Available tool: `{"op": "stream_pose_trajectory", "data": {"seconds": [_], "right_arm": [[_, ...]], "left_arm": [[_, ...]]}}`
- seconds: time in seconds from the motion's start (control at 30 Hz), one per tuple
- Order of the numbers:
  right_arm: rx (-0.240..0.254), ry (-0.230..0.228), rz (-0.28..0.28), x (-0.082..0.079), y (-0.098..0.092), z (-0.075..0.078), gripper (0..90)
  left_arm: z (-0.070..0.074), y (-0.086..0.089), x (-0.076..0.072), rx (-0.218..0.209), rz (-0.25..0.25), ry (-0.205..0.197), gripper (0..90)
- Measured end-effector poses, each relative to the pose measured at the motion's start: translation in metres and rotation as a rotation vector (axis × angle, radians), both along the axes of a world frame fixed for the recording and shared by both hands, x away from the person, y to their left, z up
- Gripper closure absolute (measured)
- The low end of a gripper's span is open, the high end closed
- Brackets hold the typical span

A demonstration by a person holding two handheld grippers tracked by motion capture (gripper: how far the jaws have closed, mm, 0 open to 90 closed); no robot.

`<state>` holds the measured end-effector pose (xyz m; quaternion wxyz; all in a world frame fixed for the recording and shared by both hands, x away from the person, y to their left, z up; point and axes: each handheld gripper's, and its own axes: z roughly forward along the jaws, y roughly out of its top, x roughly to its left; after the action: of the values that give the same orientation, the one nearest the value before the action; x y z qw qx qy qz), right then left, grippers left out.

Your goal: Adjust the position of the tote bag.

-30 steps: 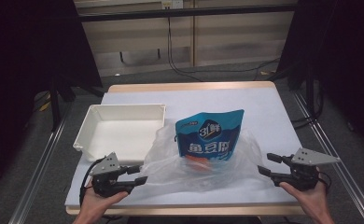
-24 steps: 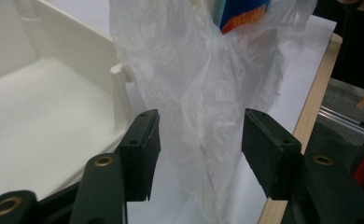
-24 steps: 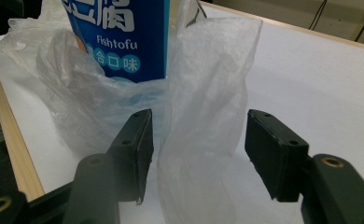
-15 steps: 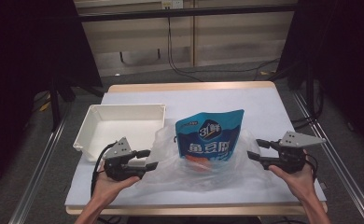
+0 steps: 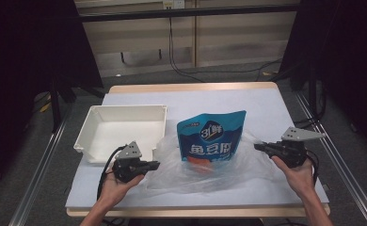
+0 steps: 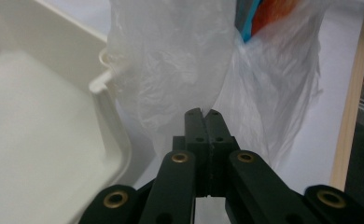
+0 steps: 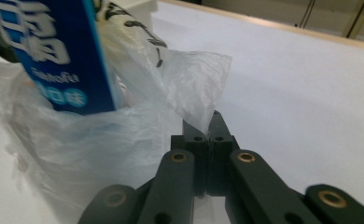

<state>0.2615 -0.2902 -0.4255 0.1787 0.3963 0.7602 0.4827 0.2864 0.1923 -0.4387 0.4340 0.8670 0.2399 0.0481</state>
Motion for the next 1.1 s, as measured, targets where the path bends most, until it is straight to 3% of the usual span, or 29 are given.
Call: {"op": "stream_pose_trajectory", "data": {"seconds": [0.13,0.27,0.37,0.43,0.5,0.53,0.57,0.67,0.7,0.87,0.9,1.0,1.1], "right_arm": [[-0.024,0.037,-0.022,0.004,-0.005,-0.008,90.0],[-0.037,0.058,-0.015,0.003,-0.004,-0.016,90.0],[-0.047,0.069,0.002,0.003,-0.002,-0.021,90.0],[-0.049,0.069,0.006,0.004,-0.001,-0.023,89.9],[-0.057,0.077,0.019,0.006,0.002,-0.027,89.7],[-0.062,0.084,0.024,0.008,0.006,-0.030,89.3],[-0.065,0.084,0.028,0.009,0.007,-0.032,89.0],[-0.080,0.095,0.035,0.011,0.013,-0.036,86.7],[-0.082,0.100,0.041,0.012,0.015,-0.037,86.7],[-0.107,0.120,0.080,0.013,0.025,-0.042,88.5],[-0.115,0.128,0.086,0.013,0.027,-0.044,88.8],[-0.114,0.134,0.082,0.014,0.027,-0.045,89.2],[-0.154,0.139,0.054,0.015,0.024,-0.049,90.0]], "left_arm": [[-0.006,-0.002,-0.005,0.046,-0.038,0.015,90.0],[-0.010,-0.004,-0.006,0.073,-0.040,0.021,90.0],[-0.017,-0.006,-0.006,0.123,-0.031,0.036,90.0],[-0.019,-0.006,-0.005,0.120,-0.035,0.035,90.0],[-0.022,-0.007,-0.006,0.144,-0.030,0.034,90.0],[-0.023,-0.006,-0.008,0.180,-0.031,0.044,90.0],[-0.025,-0.005,-0.010,0.163,-0.028,0.052,90.0],[-0.026,0.001,-0.014,0.203,-0.026,0.055,90.0],[-0.027,0.004,-0.015,0.192,-0.019,0.065,90.0],[-0.029,0.013,-0.016,0.213,0.015,0.063,90.0],[-0.028,0.016,-0.012,0.238,0.013,0.054,90.0],[-0.029,0.019,-0.008,0.230,0.025,0.058,90.0],[-0.029,0.017,-0.009,0.229,0.031,0.054,90.0]]}}
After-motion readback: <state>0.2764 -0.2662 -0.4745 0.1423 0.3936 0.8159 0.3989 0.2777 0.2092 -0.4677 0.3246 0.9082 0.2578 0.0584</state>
